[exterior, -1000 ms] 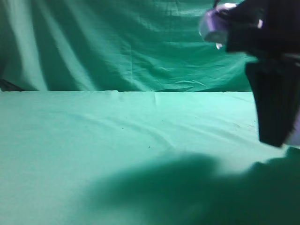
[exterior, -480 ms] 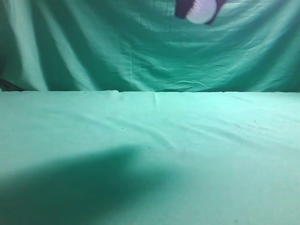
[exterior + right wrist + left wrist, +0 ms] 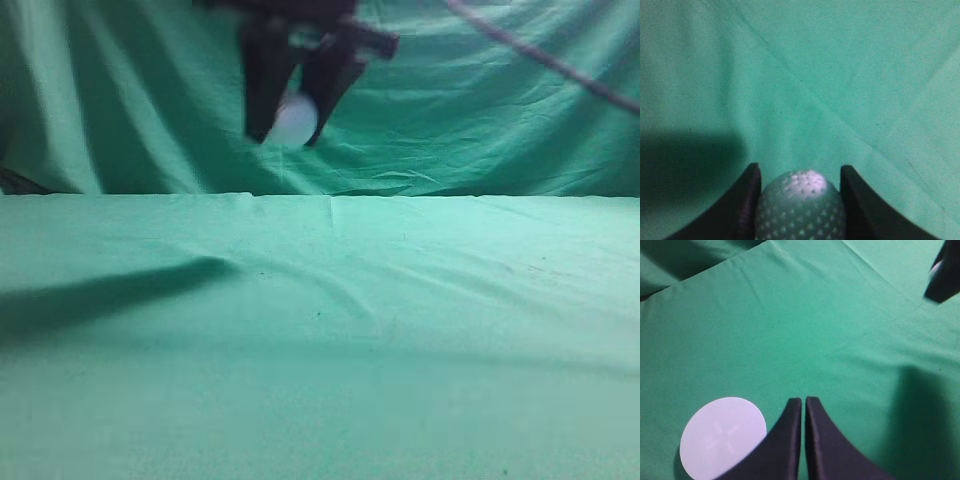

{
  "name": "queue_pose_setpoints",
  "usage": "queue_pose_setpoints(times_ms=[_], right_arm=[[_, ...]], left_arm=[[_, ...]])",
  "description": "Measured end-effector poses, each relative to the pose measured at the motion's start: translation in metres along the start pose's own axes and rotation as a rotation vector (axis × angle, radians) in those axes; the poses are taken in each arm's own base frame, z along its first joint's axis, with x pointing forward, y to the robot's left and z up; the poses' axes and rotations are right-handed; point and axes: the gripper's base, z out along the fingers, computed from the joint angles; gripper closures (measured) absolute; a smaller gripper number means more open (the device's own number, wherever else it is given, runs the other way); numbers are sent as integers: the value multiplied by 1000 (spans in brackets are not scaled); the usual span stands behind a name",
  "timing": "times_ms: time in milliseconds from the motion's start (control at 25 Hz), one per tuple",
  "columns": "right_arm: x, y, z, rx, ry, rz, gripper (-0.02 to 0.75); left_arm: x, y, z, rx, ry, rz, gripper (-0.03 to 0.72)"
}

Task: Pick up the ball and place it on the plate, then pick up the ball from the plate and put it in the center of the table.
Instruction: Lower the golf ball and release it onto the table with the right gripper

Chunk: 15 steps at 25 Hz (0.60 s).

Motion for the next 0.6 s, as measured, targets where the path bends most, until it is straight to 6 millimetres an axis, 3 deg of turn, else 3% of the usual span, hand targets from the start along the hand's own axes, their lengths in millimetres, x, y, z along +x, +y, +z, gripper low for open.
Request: queue_pose_setpoints(times_ms=[280, 600], right_arm=[[-21, 16, 66, -22, 29, -49, 416], [-27, 18, 86, -35, 1, -48, 416]], left_arm=[[0, 0, 0, 0, 0, 0, 688], [0, 0, 0, 0, 0, -1, 688]])
